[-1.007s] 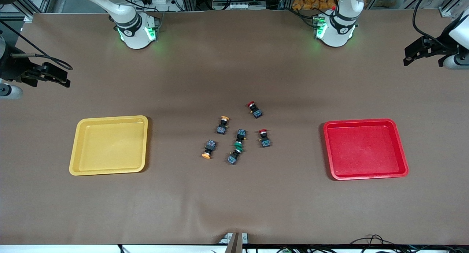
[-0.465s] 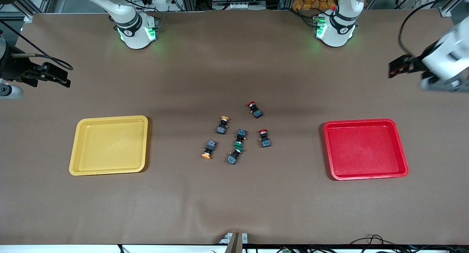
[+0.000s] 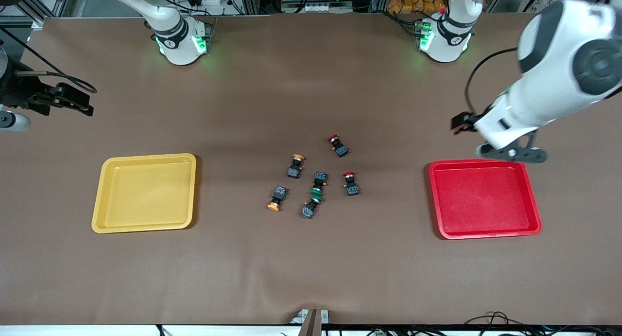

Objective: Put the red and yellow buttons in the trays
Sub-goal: 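Move the left gripper from the red tray to the button cluster, then grasp a red-based push button with the left gripper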

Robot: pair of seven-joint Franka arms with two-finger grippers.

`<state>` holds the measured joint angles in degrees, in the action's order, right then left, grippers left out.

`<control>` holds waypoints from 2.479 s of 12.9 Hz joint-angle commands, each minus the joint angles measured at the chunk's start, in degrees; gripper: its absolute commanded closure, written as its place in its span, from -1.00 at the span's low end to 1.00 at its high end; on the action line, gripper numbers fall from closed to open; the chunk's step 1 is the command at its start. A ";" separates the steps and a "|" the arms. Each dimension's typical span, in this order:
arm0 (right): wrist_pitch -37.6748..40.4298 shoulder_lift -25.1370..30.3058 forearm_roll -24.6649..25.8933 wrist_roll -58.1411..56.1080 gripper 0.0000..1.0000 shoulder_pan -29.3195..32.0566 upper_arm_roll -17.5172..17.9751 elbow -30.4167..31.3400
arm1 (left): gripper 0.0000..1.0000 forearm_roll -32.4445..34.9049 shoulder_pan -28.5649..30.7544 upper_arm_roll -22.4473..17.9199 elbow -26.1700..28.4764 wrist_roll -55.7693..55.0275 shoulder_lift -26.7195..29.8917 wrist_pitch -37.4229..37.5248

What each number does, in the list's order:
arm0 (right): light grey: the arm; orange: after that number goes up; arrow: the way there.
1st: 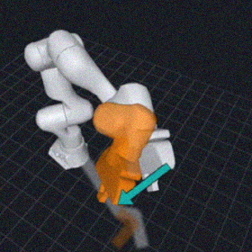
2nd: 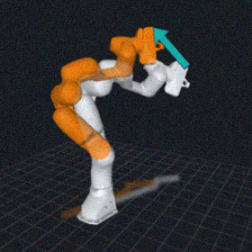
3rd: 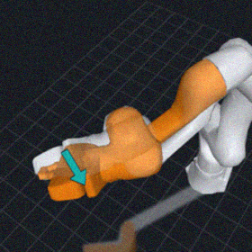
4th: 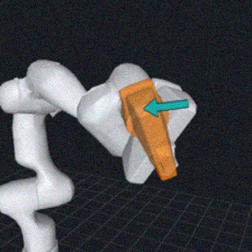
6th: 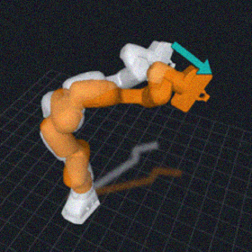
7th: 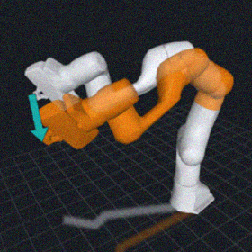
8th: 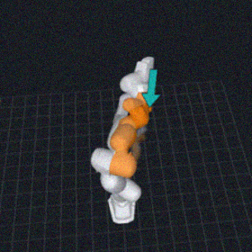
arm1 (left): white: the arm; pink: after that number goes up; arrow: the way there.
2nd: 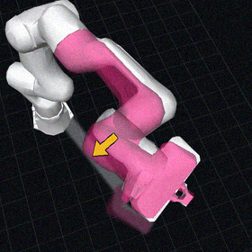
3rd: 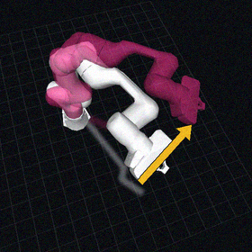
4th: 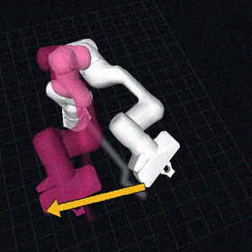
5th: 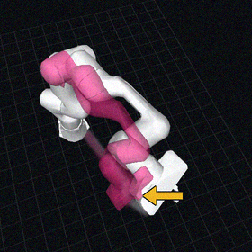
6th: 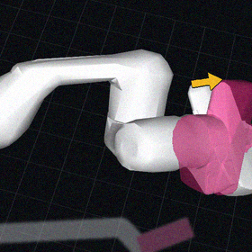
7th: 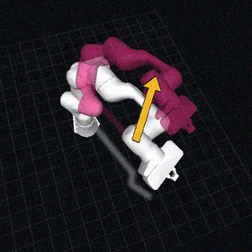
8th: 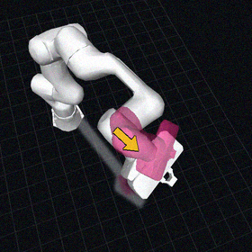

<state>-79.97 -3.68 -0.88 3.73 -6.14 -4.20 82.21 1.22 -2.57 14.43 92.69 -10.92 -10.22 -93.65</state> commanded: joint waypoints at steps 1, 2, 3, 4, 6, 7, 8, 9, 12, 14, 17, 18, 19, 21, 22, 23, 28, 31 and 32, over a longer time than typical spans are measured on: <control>0.43 0.07 0.18 -0.57 -1.00 0.69 0.50 -0.29 | -1.00 -0.42 -3.48 0.16 -1.98 -4.45 -4.79 -4.59; 0.43 0.07 0.09 -0.57 -1.00 0.69 0.50 -0.29 | -1.00 -0.25 -4.63 0.16 -1.98 -5.94 -6.46 -6.61; 0.61 0.16 0.09 -0.65 -1.00 0.77 0.50 -0.29 | -1.00 -0.08 -6.21 0.07 -1.98 -8.13 -7.61 -8.64; 0.43 0.07 0.09 -0.66 -1.00 0.86 0.50 -0.21 | -1.00 0.01 -6.74 0.07 -1.98 -9.46 -9.01 -10.92; 0.43 -0.10 0.09 -0.66 -1.00 0.95 0.51 -0.29 | -1.00 0.01 -8.84 -0.02 -2.07 -10.86 -12.35 -15.92; 0.43 -0.28 0.09 -0.66 -1.00 1.04 0.50 -0.47 | -1.00 0.36 -9.99 -0.11 -2.51 -12.44 -13.93 -19.26; 0.52 -0.28 0.09 -0.66 -1.00 0.95 0.50 -0.47 | -1.00 1.41 -11.22 -0.02 -2.77 -14.20 -15.25 -21.12; 0.61 -0.19 0.18 -0.66 -1.00 0.86 0.42 -0.38 | -1.00 1.50 -12.88 -0.11 -3.12 -16.65 -16.05 -22.09; 1.22 -0.10 0.18 -0.74 -1.00 0.95 0.33 -0.21 | -1.00 5.27 -14.48 -0.55 -5.15 -19.83 -21.14 -28.58; 1.13 0.07 0.18 -0.74 -1.00 0.60 0.24 -0.03 | -1.00 5.46 -14.83 -0.63 -5.32 -22.99 -24.39 -33.15; 1.13 -0.02 0.26 -0.83 -1.00 0.69 0.24 -0.03 | -1.00 6.25 -16.06 -0.72 -5.32 -26.95 -29.22 -39.57; 1.22 -0.02 0.26 -0.83 -1.00 0.77 0.24 -0.03 | -1.00 6.16 -16.76 -0.72 -5.24 -27.39 -30.29 -42.20; 1.31 -0.02 0.18 -0.74 -1.00 0.69 0.24 -0.03 | -1.00 6.16 -17.99 -0.90 -5.24 -29.14 -30.99 -43.19; 1.31 0.07 0.26 -0.83 -1.00 0.69 0.24 -0.03 | -1.00 6.60 -20.71 -2.74 -5.24 -31.08 -32.31 -45.03; 1.31 0.07 0.44 -0.74 -1.00 0.69 0.24 -0.03 | -1.00 6.60 -21.33 -3.18 -5.24 -32.48 -33.19 -45.74; 1.40 0.07 0.44 -0.57 -1.00 0.69 0.24 -0.03 | -1.00 6.69 -21.51 -3.27 -5.06 -32.84 -33.63 -46.09; 1.22 0.07 0.53 -0.74 -1.00 0.69 0.15 -0.12 | -1.00 7.57 -21.34 -3.36 -3.48 -33.02 -33.99 -46.01; 0.96 0.07 0.09 -0.57 -1.00 0.69 0.15 -0.20 | -1.00 7.66 -21.51 -3.36 -3.48 -33.38 -35.13 -46.01; 0.96 0.07 0.09 -0.57 -1.00 0.69 0.15 -0.20 | -1.00 7.66 -21.69 -3.36 -3.48 -33.46 -35.57 -46.01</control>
<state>-79.17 -3.71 -0.85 3.72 -6.10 -4.38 82.28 7.32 -23.89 11.10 89.36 -42.58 -45.13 -139.15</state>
